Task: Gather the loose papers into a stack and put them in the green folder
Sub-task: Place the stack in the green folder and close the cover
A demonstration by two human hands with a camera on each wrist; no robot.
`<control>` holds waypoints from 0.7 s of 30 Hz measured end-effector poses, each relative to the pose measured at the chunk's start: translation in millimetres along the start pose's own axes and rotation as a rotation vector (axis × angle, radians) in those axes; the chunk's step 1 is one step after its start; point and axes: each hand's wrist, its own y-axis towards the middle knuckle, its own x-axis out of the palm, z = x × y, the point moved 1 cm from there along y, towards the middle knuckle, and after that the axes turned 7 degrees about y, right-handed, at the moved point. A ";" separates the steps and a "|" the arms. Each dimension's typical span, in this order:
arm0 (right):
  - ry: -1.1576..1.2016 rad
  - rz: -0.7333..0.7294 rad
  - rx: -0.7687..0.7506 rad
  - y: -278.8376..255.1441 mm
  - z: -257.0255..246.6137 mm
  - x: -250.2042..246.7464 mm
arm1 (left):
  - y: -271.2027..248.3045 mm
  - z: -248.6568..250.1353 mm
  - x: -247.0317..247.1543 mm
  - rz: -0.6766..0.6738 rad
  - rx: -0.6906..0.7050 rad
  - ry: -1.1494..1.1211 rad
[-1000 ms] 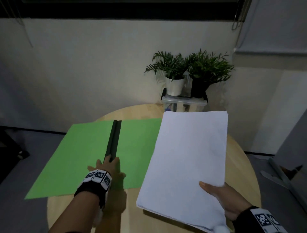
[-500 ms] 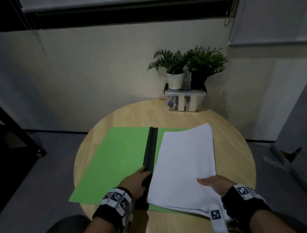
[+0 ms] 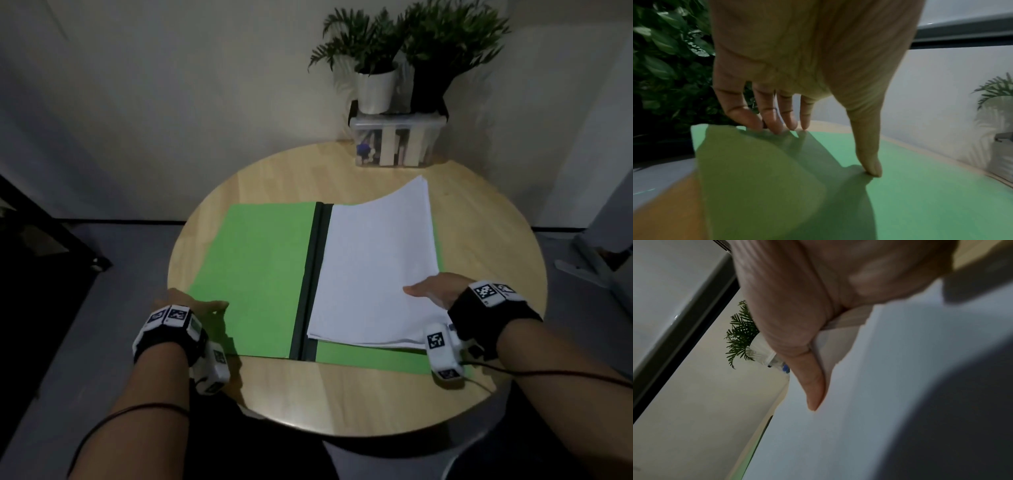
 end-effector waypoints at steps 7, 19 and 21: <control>-0.114 -0.030 0.013 -0.2 -7.5 1.5 | -18.8 4.0 -21.1 -0.079 -0.001 -0.169; -0.216 0.005 -0.012 -22.8 -15.3 -0.3 | -142.4 54.0 -97.4 0.466 0.430 -0.202; -0.128 0.020 -0.021 -27.7 -14.5 -2.4 | -179.4 74.2 -101.1 0.483 0.555 -0.201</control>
